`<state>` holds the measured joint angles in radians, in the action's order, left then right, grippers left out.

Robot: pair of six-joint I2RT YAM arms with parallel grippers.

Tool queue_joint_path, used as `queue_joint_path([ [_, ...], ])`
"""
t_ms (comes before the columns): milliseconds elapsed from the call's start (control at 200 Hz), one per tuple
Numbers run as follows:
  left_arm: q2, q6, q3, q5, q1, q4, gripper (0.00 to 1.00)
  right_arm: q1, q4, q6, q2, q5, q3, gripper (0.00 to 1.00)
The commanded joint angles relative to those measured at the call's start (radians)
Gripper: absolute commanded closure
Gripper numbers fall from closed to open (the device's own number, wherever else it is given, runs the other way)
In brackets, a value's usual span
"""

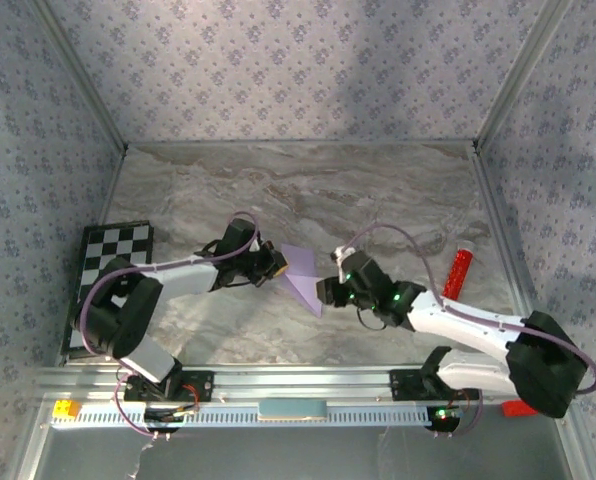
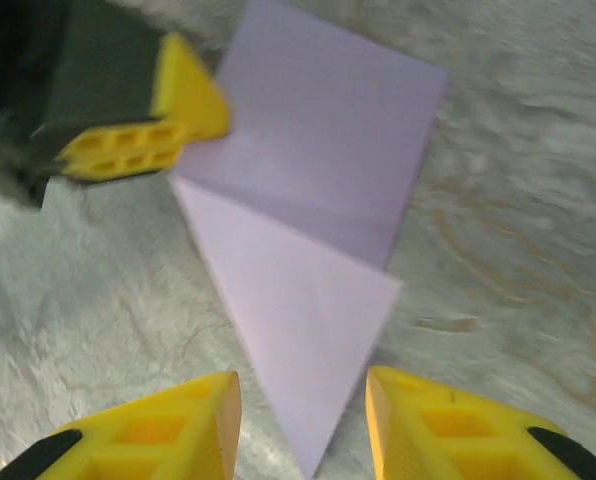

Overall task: Fold a paper plane with a square sheet of paper (pick it up from the middle)
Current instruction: Fourth fold the wing at the center of the table.

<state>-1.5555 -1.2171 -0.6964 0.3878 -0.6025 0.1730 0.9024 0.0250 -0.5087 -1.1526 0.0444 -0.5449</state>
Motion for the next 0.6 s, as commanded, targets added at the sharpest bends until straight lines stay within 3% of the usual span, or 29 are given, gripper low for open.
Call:
queue_joint_path([
  [0, 0.05, -0.045, 0.009, -0.08, -0.008, -0.05, 1.0, 0.14, -0.071, 0.16, -0.041, 0.318, 0.015, 0.6],
  [235, 0.072, -0.049, -0.005, -0.094, -0.017, -0.083, 0.99, 0.284, -0.156, 0.282, -0.254, 0.524, -0.062, 0.6],
  [595, 0.069, -0.042, -0.015, -0.096, -0.021, -0.09, 0.98, 0.306, -0.193, 0.314, -0.389, 0.56, -0.118, 0.6],
])
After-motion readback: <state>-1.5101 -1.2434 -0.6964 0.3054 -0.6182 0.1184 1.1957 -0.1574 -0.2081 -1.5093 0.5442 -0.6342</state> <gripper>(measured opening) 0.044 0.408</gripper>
